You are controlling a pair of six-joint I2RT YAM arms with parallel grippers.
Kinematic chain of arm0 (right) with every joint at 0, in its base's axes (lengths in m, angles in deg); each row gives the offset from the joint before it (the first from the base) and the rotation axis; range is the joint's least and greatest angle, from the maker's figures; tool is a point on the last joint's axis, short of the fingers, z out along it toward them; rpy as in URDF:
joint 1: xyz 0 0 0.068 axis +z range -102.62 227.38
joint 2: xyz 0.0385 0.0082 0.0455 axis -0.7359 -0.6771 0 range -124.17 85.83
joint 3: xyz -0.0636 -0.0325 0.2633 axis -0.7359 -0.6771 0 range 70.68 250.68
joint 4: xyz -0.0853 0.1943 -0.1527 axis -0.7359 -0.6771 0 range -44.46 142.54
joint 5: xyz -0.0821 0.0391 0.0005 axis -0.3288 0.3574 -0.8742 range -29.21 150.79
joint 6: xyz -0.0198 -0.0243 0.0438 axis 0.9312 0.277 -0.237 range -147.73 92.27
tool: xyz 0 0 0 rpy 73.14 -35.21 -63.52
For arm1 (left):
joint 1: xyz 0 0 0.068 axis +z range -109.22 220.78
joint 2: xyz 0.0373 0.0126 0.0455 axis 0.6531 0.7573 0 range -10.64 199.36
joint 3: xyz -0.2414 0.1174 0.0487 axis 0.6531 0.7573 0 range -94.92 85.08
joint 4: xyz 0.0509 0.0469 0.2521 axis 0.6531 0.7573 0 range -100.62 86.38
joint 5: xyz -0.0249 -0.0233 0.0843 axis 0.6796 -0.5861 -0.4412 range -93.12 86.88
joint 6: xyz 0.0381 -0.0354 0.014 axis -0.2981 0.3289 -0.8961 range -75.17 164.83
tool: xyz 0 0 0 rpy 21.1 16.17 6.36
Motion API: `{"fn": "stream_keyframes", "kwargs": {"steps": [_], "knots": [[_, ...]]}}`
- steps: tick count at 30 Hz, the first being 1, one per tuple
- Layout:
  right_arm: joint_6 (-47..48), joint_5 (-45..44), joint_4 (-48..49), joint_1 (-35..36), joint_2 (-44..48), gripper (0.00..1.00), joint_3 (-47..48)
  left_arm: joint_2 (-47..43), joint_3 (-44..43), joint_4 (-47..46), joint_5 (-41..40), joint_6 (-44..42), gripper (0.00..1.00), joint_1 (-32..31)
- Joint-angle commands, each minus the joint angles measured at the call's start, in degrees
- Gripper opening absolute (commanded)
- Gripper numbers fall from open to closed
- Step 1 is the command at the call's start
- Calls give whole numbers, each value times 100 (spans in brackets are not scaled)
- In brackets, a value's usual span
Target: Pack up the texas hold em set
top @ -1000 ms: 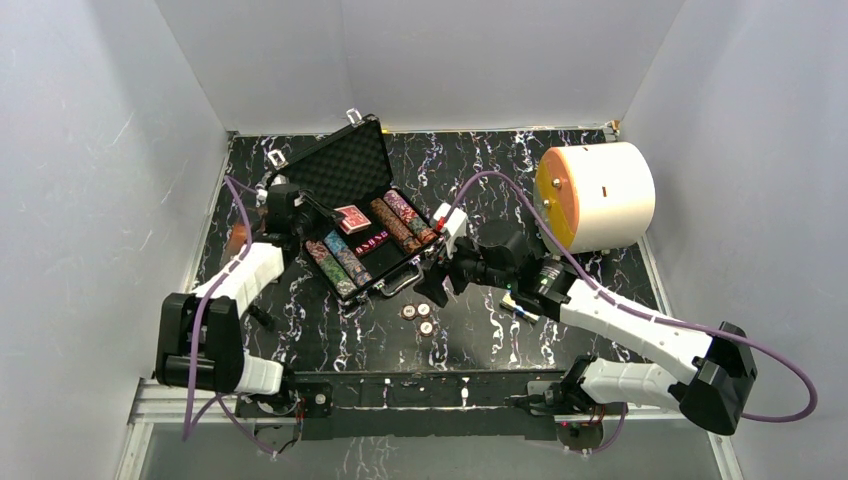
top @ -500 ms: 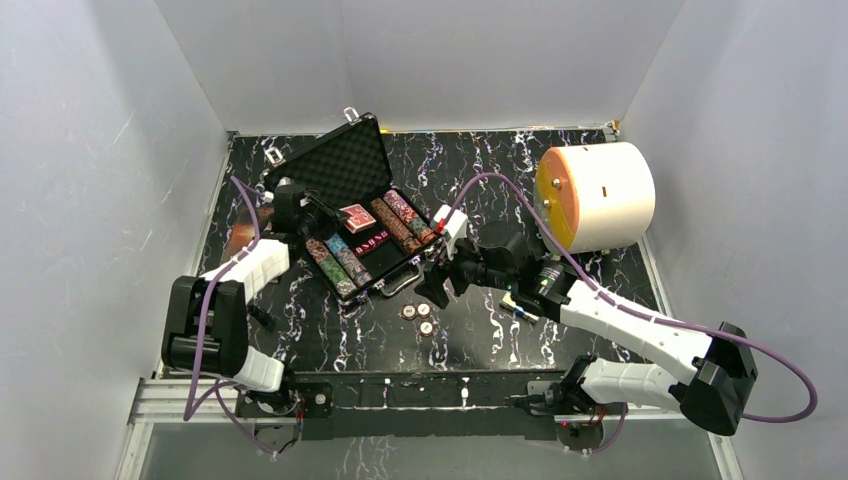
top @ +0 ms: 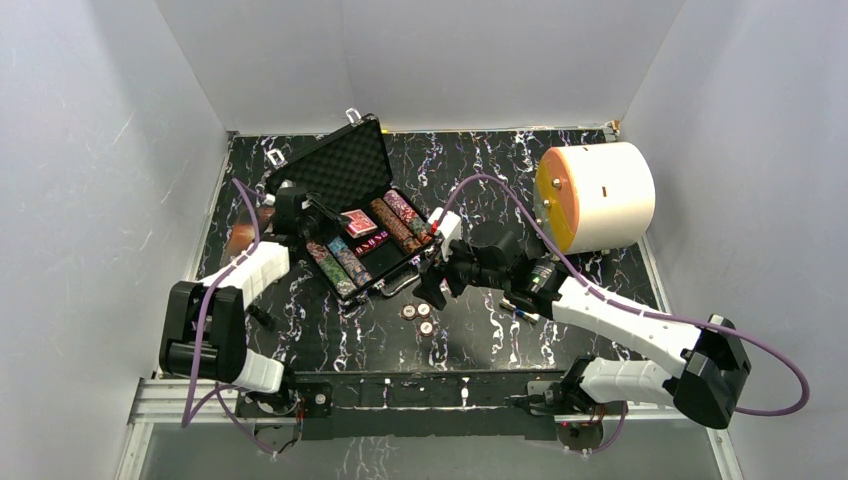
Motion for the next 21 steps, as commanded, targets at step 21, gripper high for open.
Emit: {"fn": "stream_keyframes", "kwargs": {"steps": [21], "knots": [[20, 117, 261, -7, -47, 89, -70, 578, -302, -426, 111, 39, 9, -89]]}}
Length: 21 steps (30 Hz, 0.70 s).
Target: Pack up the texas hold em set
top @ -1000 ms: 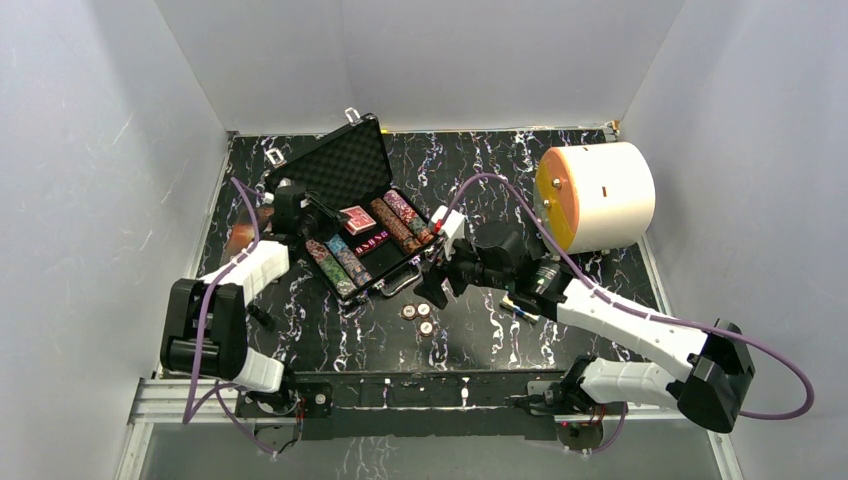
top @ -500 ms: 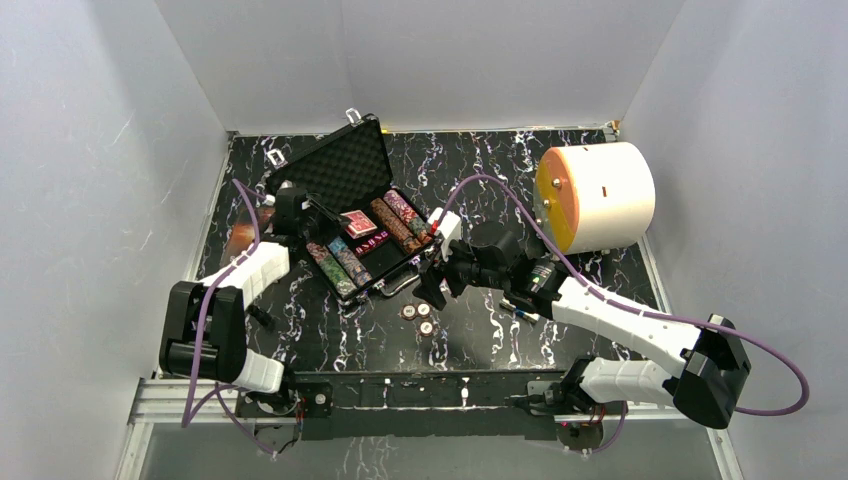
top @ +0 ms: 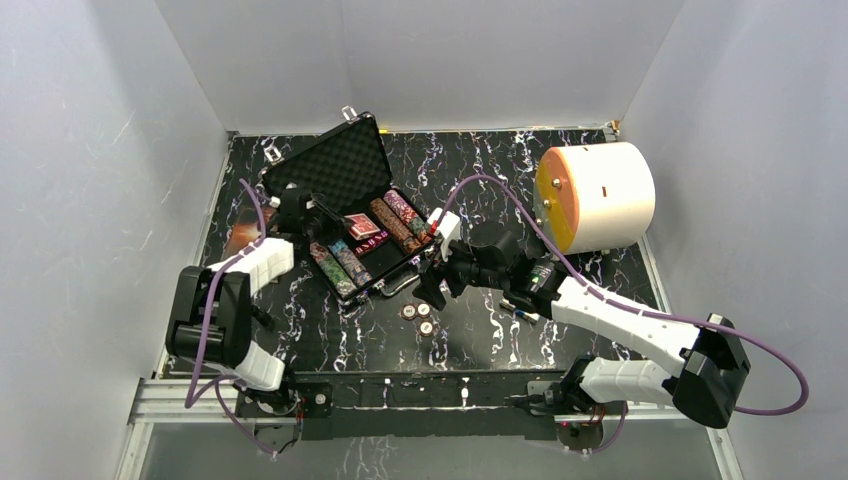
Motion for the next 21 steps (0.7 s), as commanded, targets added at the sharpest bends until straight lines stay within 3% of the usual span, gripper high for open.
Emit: {"fn": "stream_keyframes", "kwargs": {"steps": [1, 5, 8, 12, 21], "knots": [[21, 99, 266, -7, -3, 89, -68, 189, -338, -220, 35, -32, 16, -54], [30, 113, 257, -8, -1, 89, -59, 268, -509, 29, -68, -79, 46, -117], [43, 138, 249, -8, -10, 89, -66, 170, -642, 398, -291, -170, 60, -208], [48, 220, 265, -10, -18, 90, -68, -27, -792, 910, -742, -297, 70, -242], [65, 330, 343, -7, -83, 90, -42, -414, -1177, 2032, -1793, -640, 75, -510]]}}
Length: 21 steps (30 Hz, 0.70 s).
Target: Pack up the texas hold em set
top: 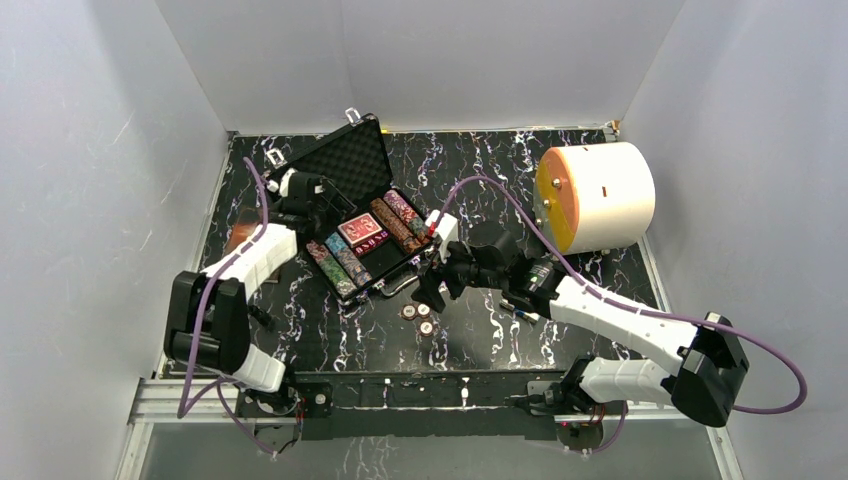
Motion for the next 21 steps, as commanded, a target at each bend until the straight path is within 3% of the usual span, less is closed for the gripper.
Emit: {"fn": "stream_keyframes", "kwargs": {"steps": [1, 8, 15, 21], "knots": [[62, 127, 348, -12, -56, 90, -46, -440, -160, 593, -694, -221, 75, -208], [66, 165, 353, -7, -156, 90, 3, -171, -159, 592, -635, -185, 76, -353], [-9, -63, 266, -10, -127, 90, -6, 185, -455, 437, -700, -489, 65, -548], [-922, -2078, -569, -35, -430, 98, 328, -481, -419, 165, -789, -1088, 67, -1070]]}}
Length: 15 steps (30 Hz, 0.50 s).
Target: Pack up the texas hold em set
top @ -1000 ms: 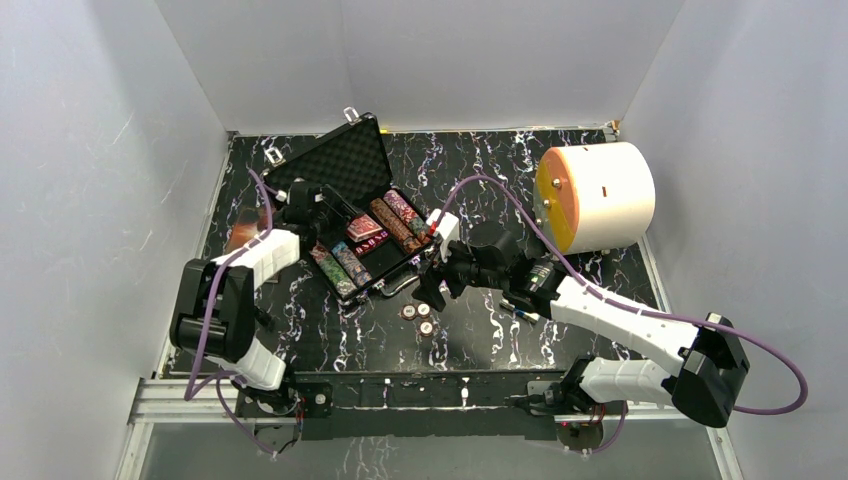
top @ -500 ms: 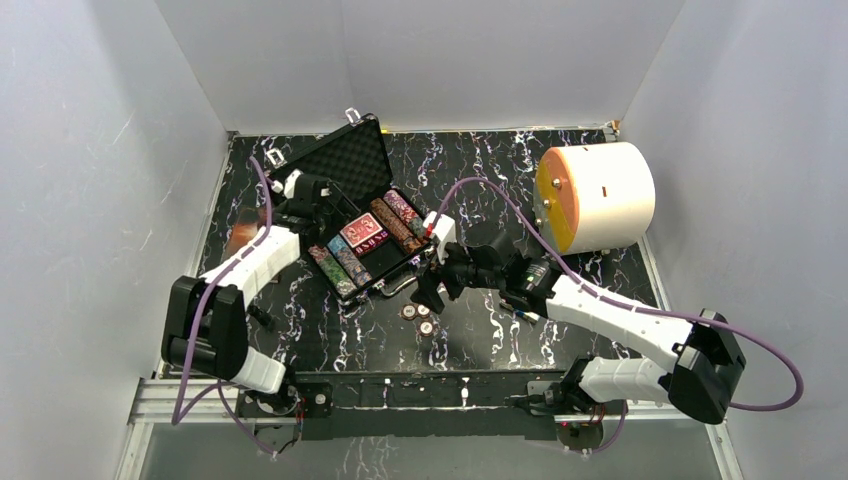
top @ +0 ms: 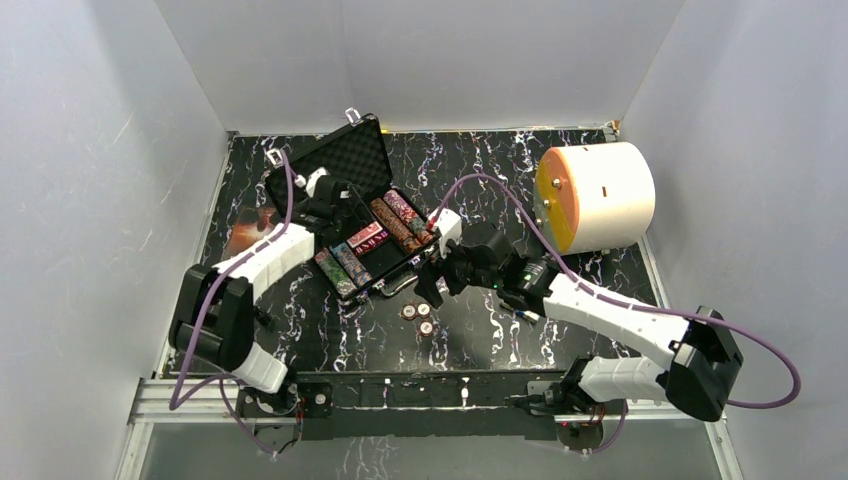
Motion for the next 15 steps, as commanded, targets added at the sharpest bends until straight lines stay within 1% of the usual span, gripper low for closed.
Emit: {"fn": "stream_keyframes", "kwargs": {"steps": [1, 3, 4, 9, 11, 15], "knots": [[-814, -1891, -670, -81, -331, 98, 375, -791, -152, -227, -115, -585, 67, -398], [-1012, -2499, -1060, -248, -431, 98, 425, -1138, 2, -228, 50, -709, 68, -532], [-1109, -2625, -1246, -395, -446, 98, 427, -1393, 121, -228, 171, -766, 68, -563], [-1325, -2538, -1826, -1474, -300, 98, 252, -2403, 815, -187, 651, -904, 73, -581], [-1658, -2676, -2214, -1811, -355, 98, 276, -2731, 1025, -127, 806, -919, 75, -581], [-2834, -3610, -3179, -2099, -559, 98, 201, -3109, 1381, -129, 1249, -981, 78, -581]]}}
